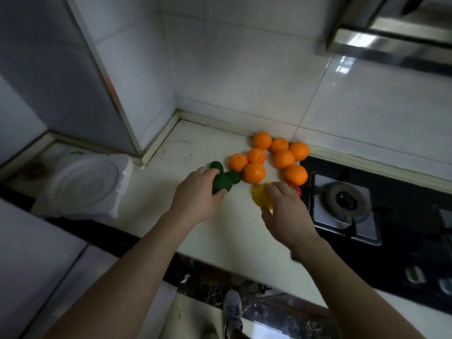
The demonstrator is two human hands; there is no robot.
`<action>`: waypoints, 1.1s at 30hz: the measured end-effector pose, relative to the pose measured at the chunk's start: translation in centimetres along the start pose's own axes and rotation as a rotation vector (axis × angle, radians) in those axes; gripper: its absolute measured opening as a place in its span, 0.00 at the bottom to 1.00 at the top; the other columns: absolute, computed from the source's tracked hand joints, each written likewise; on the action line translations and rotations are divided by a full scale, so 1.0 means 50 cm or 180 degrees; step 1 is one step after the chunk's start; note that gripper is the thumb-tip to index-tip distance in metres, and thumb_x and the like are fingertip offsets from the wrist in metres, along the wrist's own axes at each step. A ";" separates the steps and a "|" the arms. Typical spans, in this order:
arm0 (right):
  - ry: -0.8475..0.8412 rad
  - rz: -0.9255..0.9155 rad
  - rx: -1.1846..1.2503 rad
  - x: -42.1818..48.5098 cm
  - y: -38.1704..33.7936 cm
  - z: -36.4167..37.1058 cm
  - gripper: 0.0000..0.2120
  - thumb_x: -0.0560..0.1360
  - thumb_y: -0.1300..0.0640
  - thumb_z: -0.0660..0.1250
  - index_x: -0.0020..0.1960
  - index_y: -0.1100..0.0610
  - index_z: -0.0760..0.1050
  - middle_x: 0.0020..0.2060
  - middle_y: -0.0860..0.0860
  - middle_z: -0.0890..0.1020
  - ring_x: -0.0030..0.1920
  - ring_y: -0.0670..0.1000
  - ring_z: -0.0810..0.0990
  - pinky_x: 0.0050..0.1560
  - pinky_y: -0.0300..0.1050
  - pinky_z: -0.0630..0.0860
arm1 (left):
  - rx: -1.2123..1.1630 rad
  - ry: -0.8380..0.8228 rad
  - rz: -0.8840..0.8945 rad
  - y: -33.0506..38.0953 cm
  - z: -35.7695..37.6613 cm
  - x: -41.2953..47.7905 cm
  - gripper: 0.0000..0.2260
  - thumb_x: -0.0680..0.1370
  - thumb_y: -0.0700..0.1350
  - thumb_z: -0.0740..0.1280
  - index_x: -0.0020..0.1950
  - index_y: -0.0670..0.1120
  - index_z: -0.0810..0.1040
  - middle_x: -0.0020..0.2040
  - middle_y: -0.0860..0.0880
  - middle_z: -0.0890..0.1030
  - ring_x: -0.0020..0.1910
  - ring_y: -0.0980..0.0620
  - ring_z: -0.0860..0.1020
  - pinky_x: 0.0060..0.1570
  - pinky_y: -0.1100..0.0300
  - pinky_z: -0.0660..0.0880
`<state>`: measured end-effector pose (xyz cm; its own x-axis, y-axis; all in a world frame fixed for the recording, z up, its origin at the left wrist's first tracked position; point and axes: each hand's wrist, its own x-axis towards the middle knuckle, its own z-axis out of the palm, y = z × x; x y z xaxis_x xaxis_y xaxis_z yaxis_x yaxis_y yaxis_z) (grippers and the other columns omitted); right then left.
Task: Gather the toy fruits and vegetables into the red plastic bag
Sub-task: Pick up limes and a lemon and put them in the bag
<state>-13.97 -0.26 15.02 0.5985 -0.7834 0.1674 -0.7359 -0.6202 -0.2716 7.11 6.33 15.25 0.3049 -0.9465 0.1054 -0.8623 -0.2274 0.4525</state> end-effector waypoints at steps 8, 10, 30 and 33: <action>0.0420 0.0226 -0.0208 -0.113 0.019 -0.123 0.22 0.69 0.60 0.71 0.62 0.58 0.73 0.57 0.56 0.77 0.51 0.59 0.75 0.47 0.51 0.76 | -0.0073 0.0197 0.0423 0.108 -0.047 -0.046 0.20 0.76 0.56 0.67 0.66 0.50 0.74 0.53 0.47 0.77 0.51 0.45 0.76 0.48 0.50 0.75; 0.0481 0.0284 -0.0213 -0.136 0.030 -0.148 0.22 0.68 0.61 0.71 0.62 0.58 0.74 0.56 0.57 0.77 0.51 0.61 0.76 0.48 0.51 0.75 | -0.0069 0.0264 0.0534 0.141 -0.055 -0.053 0.20 0.75 0.56 0.67 0.64 0.50 0.75 0.52 0.46 0.77 0.51 0.44 0.76 0.47 0.50 0.75; 0.0926 0.0954 -0.0524 -0.514 0.306 -0.427 0.23 0.72 0.58 0.68 0.66 0.56 0.71 0.62 0.52 0.75 0.59 0.57 0.73 0.55 0.48 0.73 | -0.0263 0.0338 0.1431 0.649 0.052 -0.173 0.20 0.75 0.55 0.68 0.65 0.48 0.75 0.60 0.48 0.78 0.59 0.46 0.75 0.53 0.56 0.71; 0.0967 0.1151 -0.0588 -0.591 0.366 -0.464 0.25 0.71 0.57 0.69 0.67 0.55 0.70 0.63 0.52 0.74 0.61 0.57 0.73 0.56 0.48 0.73 | -0.0386 0.0220 0.1621 0.744 0.094 -0.199 0.21 0.75 0.55 0.68 0.65 0.48 0.74 0.60 0.48 0.77 0.58 0.47 0.76 0.55 0.53 0.74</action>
<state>-52.47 10.60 27.09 0.1962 -0.9084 0.3693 -0.9392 -0.2823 -0.1954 -29.90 6.23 26.85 -0.1110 -0.9120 0.3950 -0.8565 0.2893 0.4274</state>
